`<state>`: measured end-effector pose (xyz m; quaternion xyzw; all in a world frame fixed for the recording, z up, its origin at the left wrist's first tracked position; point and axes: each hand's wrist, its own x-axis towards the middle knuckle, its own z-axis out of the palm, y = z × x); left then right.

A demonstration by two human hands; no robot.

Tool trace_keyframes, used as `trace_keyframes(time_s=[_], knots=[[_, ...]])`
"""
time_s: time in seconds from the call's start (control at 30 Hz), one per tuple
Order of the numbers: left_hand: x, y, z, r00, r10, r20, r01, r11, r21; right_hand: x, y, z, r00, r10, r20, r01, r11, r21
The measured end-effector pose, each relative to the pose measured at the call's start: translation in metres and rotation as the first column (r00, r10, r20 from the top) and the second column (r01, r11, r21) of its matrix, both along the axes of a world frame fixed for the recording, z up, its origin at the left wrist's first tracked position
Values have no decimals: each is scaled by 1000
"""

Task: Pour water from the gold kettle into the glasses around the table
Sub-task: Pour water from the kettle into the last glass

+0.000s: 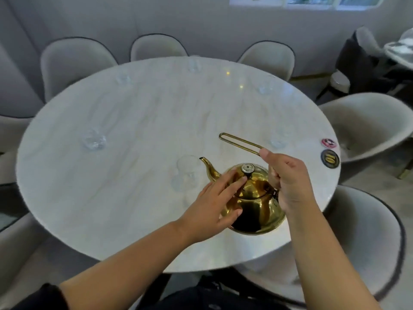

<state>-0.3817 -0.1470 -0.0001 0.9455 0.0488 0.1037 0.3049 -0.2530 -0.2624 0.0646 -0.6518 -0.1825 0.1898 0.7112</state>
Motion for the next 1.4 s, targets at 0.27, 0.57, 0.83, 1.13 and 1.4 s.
trace_keyframes(time_s=[0.27, 0.57, 0.83, 1.13, 1.4], knots=[[25, 14, 0, 988, 46, -148, -43, 999, 25, 44, 40, 5, 984, 173, 39, -168, 980, -110], [21, 37, -2, 974, 4, -228, -2, 1000, 10, 49, 71, 1, 967, 246, 63, -225, 945, -236], [19, 47, 2, 967, -31, -253, 14, 997, -70, 47, 90, 7, 940, 309, 147, -243, 905, -348], [20, 52, 1, 965, -59, -254, 31, 993, -111, 49, 104, 15, 893, 394, 217, -248, 834, -494], [17, 59, 2, 962, -54, -269, 24, 993, -115, 47, 114, 16, 880, 417, 229, -256, 821, -511]])
